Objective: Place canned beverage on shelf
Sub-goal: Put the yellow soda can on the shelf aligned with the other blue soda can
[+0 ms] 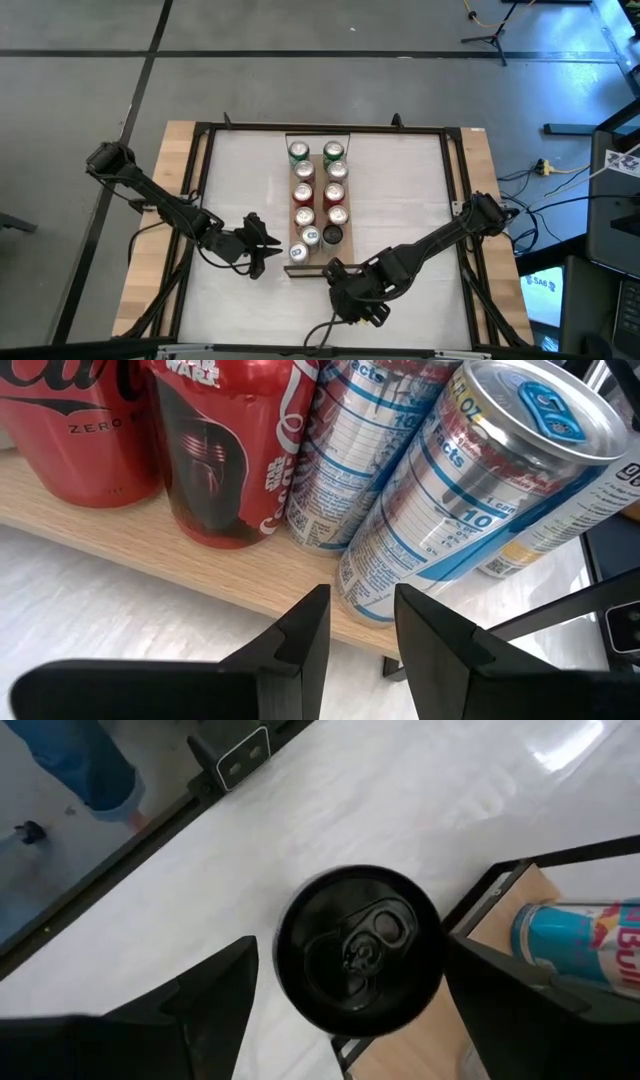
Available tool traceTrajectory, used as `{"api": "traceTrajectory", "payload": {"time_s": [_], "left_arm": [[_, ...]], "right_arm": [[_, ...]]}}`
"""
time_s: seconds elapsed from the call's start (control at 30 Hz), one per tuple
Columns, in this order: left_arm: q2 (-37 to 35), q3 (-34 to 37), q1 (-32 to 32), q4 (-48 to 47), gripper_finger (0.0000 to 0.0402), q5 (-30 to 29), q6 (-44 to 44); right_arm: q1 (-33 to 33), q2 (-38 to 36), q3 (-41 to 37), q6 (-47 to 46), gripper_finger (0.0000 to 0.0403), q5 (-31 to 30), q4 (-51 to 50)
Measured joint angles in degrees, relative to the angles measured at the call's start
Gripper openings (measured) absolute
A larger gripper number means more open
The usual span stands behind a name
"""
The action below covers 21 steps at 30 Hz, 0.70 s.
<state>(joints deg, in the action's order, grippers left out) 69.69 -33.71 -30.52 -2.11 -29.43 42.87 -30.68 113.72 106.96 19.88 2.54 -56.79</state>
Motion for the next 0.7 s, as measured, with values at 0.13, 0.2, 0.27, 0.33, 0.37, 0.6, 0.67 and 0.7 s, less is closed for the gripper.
{"api": "traceTrajectory", "payload": {"time_s": [0.13,0.2,0.27,0.33,0.37,0.6,0.67,0.7], "left_arm": [[0.0,0.01,0.0,0.0,0.0105,-0.08,0.0],[0.0,-0.01,0.0,0.0,0.0105,-0.11,0.0],[0.0,-0.01,0.0,0.0,0.0105,-0.11,0.0],[0.0,-0.01,0.0,0.0,0.0105,-0.13,0.0],[0.0,0.0,0.0,0.0,0.0105,-0.15,0.0],[0.02,-0.01,0.0,0.0,0.0105,-0.2,0.02],[0.02,-0.01,0.0,0.02,0.0105,-0.2,0.02],[0.02,-0.01,0.0,-0.02,0.0105,-0.2,0.02]], "right_arm": [[0.1,0.27,0.0,0.17,0.031,0.02,0.28],[0.33,0.5,0.0,0.48,0.031,0.05,0.25],[0.35,1.3,0.0,0.91,0.031,0.08,0.39],[0.35,1.6,-0.02,1.8,0.031,-0.01,0.35],[0.35,1.97,-0.02,2.06,0.031,0.06,0.5],[0.35,2.92,-0.02,2.87,0.0303,0.07,0.92],[0.35,2.94,-0.02,2.4,0.0291,0.07,0.84],[0.35,2.94,-0.02,1.93,0.0283,0.07,0.76]]}}
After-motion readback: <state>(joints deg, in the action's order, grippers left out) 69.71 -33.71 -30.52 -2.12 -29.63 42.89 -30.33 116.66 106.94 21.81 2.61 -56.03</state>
